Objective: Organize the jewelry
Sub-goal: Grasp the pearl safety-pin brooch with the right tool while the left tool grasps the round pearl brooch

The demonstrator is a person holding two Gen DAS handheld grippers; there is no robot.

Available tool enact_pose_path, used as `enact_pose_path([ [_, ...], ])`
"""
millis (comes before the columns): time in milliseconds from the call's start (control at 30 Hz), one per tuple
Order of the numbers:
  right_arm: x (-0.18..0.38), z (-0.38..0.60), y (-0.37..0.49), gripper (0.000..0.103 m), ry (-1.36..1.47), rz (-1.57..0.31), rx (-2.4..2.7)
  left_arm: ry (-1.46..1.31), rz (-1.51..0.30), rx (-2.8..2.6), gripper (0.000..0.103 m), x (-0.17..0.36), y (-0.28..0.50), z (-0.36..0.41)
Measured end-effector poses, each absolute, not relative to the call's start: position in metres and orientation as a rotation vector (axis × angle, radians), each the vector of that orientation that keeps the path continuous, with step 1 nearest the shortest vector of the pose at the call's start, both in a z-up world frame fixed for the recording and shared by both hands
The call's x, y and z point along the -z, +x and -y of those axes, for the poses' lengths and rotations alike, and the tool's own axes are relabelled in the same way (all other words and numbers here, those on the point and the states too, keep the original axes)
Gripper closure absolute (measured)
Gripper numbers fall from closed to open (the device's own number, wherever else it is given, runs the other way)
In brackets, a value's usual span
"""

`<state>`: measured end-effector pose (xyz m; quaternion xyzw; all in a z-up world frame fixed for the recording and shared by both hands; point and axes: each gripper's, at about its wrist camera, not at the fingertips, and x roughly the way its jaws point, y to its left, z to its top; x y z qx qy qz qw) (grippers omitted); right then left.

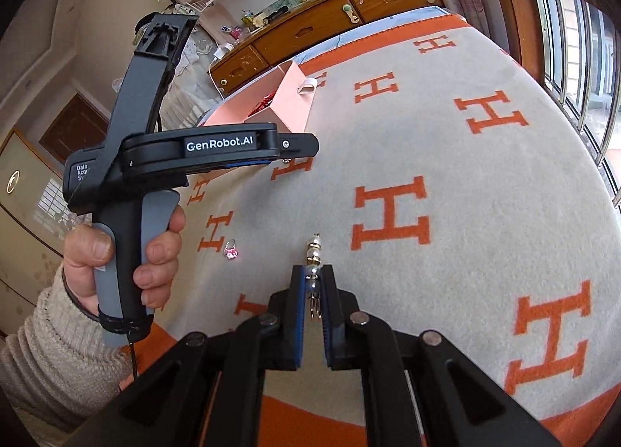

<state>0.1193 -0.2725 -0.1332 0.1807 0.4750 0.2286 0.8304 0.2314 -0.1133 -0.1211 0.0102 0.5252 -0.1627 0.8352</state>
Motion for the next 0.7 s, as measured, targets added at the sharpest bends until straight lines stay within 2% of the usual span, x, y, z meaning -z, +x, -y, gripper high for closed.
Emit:
enact_pose_path([
  [267, 0.14, 0.282, 0.117, 0.096, 0.409, -0.994, -0.503, 0.165, -1.038, 0.496, 0.044, 0.123, 0.219, 0.115],
  [367, 0.141, 0.283, 0.118, 0.096, 0.414, -0.992, -0.51, 0.221, -1.01, 0.52, 0.047, 0.124, 0.217, 0.115],
  [467, 0.142, 0.283, 0.119, 0.096, 0.418, -0.99, -0.513, 0.247, -0.984, 0.538, 0.054, 0.124, 0.219, 0.113],
  [533, 0.141, 0.284, 0.117, 0.096, 0.42, -0.99, -0.514, 0.254, -0.974, 0.543, 0.066, 0.123, 0.22, 0.11],
  [633, 0.141, 0.285, 0.115, 0.096, 0.427, -0.992, -0.516, 0.25, -0.968, 0.549, 0.079, 0.122, 0.224, 0.103],
  [700, 0.141, 0.286, 0.114, 0.096, 0.43, -0.991, -0.515, 0.236, -0.961, 0.556, 0.082, 0.122, 0.224, 0.098],
])
